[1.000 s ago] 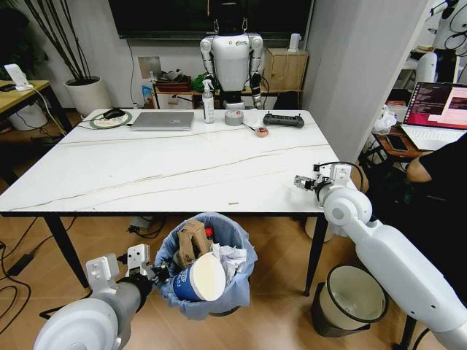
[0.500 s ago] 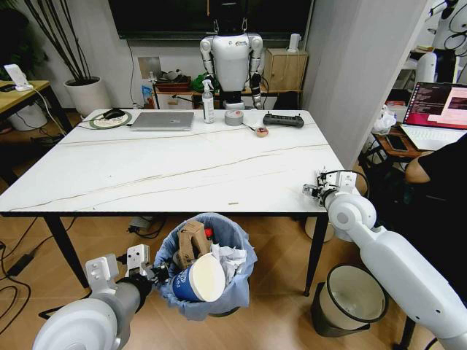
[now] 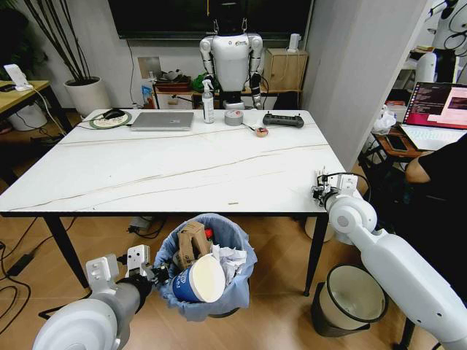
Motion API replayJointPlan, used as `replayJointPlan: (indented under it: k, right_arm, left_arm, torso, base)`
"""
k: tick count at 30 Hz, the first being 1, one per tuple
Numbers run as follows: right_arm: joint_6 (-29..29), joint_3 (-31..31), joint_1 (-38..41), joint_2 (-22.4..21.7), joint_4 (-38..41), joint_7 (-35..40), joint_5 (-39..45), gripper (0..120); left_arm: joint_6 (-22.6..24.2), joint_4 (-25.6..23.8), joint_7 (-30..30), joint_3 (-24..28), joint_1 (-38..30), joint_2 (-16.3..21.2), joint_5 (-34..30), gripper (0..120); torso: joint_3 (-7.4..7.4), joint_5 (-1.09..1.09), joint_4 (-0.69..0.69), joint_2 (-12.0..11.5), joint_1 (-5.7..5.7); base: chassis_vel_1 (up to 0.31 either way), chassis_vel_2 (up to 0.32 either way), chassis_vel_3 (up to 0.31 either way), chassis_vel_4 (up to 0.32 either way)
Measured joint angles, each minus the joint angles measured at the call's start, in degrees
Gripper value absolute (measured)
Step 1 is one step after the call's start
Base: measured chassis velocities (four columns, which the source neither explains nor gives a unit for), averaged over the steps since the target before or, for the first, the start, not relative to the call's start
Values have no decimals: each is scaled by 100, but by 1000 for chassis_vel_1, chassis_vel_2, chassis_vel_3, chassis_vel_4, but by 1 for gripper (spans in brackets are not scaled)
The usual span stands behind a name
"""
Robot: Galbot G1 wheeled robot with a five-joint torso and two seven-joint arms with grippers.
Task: Pick up the trash bin and place the trash from the table into it.
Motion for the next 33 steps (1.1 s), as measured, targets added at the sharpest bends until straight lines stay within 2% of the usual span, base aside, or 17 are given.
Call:
replayJointPlan:
  k: [1,3,4,5,6,8,13,15,16,18,21,23,29,33]
  right_arm:
    - [28,-8,-4,-6,-2,-55,-60,23]
    - [33,-10,-4,-9,-3,-66,-74,21]
    - [39,-15,-5,-14,-3,-85,-96,15]
    - [42,-15,-8,-16,-3,-89,-104,14]
    - [51,-15,-20,-21,3,-96,-121,5]
    - [68,-13,-42,-27,23,-102,-164,0]
    - [158,-4,-93,-30,75,-213,-305,0]
    - [319,57,-117,-140,601,-578,-354,0]
    - [319,57,-117,-140,601,-578,-354,0]
    - [465,129,-225,-287,1083,-1106,-274,0]
    - [925,224,-657,-737,2113,-2705,-353,0]
    - [1043,191,-759,-829,2481,-3116,-345,0]
    - [1200,-50,-809,-873,3251,-3638,-20,0]
    - [1345,-161,-1074,-1013,3559,-3974,-125,0]
  left_arm:
    - [0,0,0,0,-1,3,0,0]
    - [0,0,0,0,-1,3,0,0]
    - [0,0,0,0,-2,5,0,0]
    - [0,0,0,1,-3,5,1,0]
    - [0,0,-1,1,-2,5,2,0]
    - [0,0,-1,2,2,5,3,0]
    - [0,0,-4,-6,2,16,6,0]
    - [0,0,-7,-13,-5,27,5,0]
    - [0,0,-7,-13,-5,27,5,0]
    - [0,0,-9,-14,-5,27,5,0]
    - [0,0,-10,-11,-12,25,3,0]
    - [0,0,-11,-11,-17,21,3,0]
    - [0,0,-14,-24,-12,18,2,0]
    - [0,0,-19,-34,-11,20,3,0]
  torso:
    - [0,0,0,0,0]
    - [0,0,0,0,0]
    - [0,0,0,0,0]
    - [0,0,0,0,0]
    - [0,0,0,0,0]
    - [0,-1,0,0,0]
    - [0,0,0,0,0]
    - [1,-1,0,0,0]
    - [1,-1,0,0,0]
    - [1,0,1,0,0]
    - [0,0,-1,0,0]
    - [0,-1,-1,0,0]
    - [0,-1,1,0,0]
    - [0,-1,1,0,0]
  base:
    - [0,0,0,0]
    - [0,0,0,0]
    - [0,0,0,0]
    - [0,0,0,0]
    - [0,0,0,0]
    - [0,0,0,0]
    - [0,0,0,0]
    - [0,0,0,0]
    - [0,0,0,0]
    - [0,0,0,0]
    - [0,0,0,0]
    - [0,0,0,0]
    - [0,0,0,0]
    - [0,0,0,0]
